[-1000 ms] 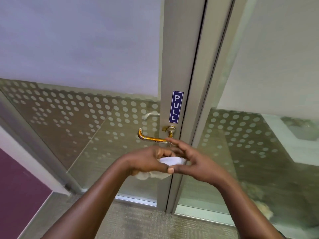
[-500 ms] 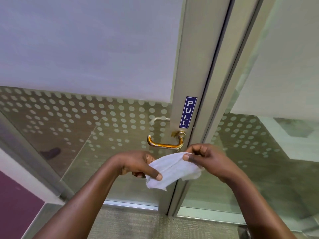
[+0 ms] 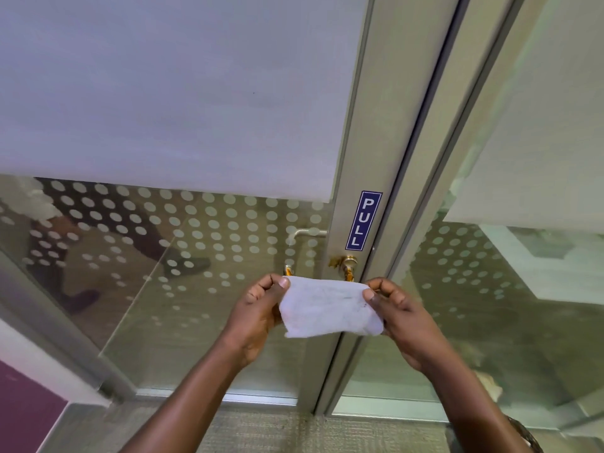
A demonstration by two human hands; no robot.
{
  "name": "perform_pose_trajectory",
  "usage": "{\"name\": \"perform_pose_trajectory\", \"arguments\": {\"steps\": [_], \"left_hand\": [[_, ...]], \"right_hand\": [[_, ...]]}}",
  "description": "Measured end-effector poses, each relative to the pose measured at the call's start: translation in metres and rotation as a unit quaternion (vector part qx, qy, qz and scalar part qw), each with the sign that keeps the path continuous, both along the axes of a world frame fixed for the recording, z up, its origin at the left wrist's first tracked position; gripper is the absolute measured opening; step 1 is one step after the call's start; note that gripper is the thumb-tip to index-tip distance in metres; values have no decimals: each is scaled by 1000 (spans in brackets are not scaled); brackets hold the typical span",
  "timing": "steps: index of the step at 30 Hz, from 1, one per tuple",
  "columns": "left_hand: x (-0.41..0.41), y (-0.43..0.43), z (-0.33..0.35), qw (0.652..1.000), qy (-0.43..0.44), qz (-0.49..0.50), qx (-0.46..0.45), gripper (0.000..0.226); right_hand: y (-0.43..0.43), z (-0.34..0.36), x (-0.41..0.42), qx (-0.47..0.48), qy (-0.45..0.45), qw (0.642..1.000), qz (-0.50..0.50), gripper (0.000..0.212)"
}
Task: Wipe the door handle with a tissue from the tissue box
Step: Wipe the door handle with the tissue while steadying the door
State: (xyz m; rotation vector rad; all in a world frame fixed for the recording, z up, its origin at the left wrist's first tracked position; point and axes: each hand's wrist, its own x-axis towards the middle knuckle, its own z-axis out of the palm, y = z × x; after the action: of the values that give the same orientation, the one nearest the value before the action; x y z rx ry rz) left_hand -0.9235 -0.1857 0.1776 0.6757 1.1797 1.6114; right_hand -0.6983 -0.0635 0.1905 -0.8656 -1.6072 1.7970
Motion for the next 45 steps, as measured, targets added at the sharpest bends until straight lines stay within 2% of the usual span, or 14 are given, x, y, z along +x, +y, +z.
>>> {"name": "perform_pose_trajectory", "arguments": {"steps": [3, 6, 9, 14, 19, 22, 27, 32, 35, 37, 41, 45], "left_hand": [[7, 2, -5, 997, 48, 58, -3, 19], [6, 2, -13, 977, 177, 120, -7, 24], [1, 5, -15, 948, 274, 161, -7, 23], [-3, 18, -9, 922, 336, 193, 3, 16], [-9, 33, -14, 902, 381, 203, -21, 15], [-14, 38, -22, 892, 396, 211, -53, 16], [-16, 38, -30, 890, 391, 223, -65, 17], [-19, 37, -28, 908, 375, 182, -41, 12], [-22, 35, -28, 919, 366, 139, -36, 23], [-24, 35, -28, 918, 373, 127, -36, 27], [-28, 33, -22, 914, 382, 136, -9, 32], [-33, 34, -15, 909, 384, 162, 16, 26]], "right_hand": [[-3, -8, -8, -41, 34, 998, -43, 20], [-2, -9, -11, -41, 18, 996, -77, 15], [3, -3, -13, 27, -20, 993, -115, 11], [19, 11, -23, 188, -137, 958, -170, 12], [35, 10, -33, 196, -195, 946, -172, 7], [39, 2, -36, 201, -221, 939, -172, 5], [40, -11, -42, 175, -205, 942, -202, 11], [42, -15, -44, 170, -202, 941, -211, 11], [43, -14, -46, 198, -217, 932, -212, 7], [41, -13, -46, 228, -222, 924, -212, 13], [38, -6, -45, 299, -213, 900, -236, 13], [35, 2, -49, 296, -177, 903, -257, 15]]}}
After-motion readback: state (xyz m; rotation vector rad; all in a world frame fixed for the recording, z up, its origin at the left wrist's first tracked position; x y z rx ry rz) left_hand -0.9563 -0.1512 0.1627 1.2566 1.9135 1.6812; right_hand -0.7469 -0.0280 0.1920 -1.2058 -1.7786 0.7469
